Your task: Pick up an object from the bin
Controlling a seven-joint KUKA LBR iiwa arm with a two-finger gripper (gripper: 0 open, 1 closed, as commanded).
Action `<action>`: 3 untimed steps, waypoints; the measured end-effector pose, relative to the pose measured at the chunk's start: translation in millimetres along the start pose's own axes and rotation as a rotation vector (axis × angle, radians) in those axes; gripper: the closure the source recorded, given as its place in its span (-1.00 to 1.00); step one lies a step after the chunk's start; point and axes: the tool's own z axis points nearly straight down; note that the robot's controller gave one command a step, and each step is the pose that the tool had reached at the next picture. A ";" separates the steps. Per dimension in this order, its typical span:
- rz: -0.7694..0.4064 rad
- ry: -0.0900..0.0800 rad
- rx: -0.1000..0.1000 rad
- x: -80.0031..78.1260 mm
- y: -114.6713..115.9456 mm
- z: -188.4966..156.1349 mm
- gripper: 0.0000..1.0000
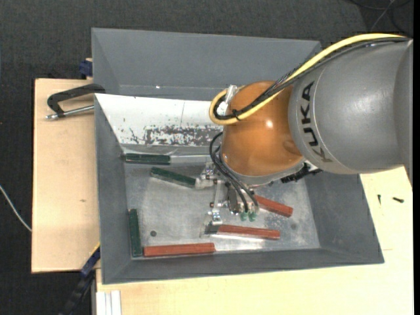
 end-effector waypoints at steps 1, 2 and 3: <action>-0.083 -0.004 -0.002 -3.3 -18.1 15.0 -1.00; -0.264 -0.005 0.002 -8.8 -49.0 79.6 -1.00; -0.193 -0.004 -0.003 -8.0 -52.9 94.1 -1.00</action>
Offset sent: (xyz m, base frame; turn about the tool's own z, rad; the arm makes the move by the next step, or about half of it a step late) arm 0.0077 -0.0525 -0.0934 -0.2754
